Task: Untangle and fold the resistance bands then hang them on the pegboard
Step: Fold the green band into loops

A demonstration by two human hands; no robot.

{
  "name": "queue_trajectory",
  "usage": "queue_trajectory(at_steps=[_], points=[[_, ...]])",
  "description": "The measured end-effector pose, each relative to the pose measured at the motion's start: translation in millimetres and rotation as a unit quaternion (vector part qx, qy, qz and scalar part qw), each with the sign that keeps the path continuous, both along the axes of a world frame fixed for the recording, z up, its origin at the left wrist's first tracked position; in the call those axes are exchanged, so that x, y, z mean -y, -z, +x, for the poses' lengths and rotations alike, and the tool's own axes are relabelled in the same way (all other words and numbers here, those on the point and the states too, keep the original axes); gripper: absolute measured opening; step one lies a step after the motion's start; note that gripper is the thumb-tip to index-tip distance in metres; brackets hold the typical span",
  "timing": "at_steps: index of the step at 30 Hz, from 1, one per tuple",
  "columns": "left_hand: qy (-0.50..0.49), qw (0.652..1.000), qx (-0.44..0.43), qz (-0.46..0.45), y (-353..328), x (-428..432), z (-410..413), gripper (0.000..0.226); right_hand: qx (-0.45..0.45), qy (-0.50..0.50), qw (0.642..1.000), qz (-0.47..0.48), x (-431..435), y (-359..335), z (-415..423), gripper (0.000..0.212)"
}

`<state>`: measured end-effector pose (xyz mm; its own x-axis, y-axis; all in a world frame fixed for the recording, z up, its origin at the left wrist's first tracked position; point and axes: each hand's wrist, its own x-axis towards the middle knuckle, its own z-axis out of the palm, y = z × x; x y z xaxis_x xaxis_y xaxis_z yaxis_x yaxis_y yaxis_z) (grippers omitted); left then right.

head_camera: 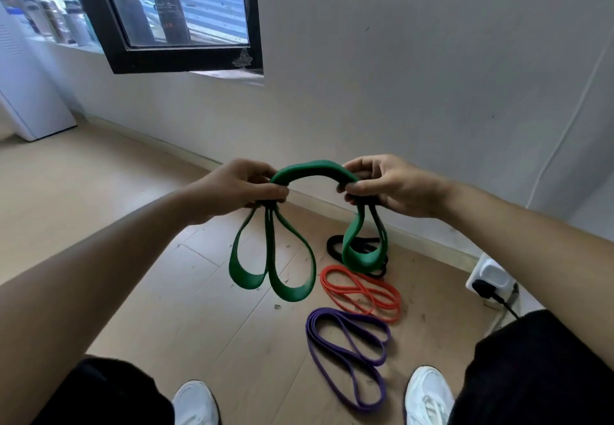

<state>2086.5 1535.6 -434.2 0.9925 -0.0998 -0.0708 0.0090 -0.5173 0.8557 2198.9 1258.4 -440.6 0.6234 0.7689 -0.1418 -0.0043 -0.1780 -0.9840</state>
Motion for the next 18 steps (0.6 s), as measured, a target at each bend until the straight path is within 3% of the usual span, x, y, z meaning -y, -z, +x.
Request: queue_trajectory(at_steps=[6,9,16,18], points=[[-0.008,1.0,-0.018,0.018,5.6,-0.6,-15.4,0.039,-0.027,-0.003,0.999,-0.017,-5.9,23.8,-20.4,0.036],[-0.035,0.998,-0.032,-0.03,9.4,1.3,-23.6,0.028,-0.035,0.034,0.999,0.009,-16.6,34.7,-38.4,0.035],[-0.131,0.972,-0.036,-0.19,32.2,32.0,-35.2,0.029,-0.073,0.116,0.988,0.066,-44.0,67.0,-68.3,0.024],[-0.151,0.96,-0.051,-0.232,45.9,41.5,-35.7,0.028,-0.093,0.117,0.987,0.063,-44.5,77.7,-70.2,0.029]])
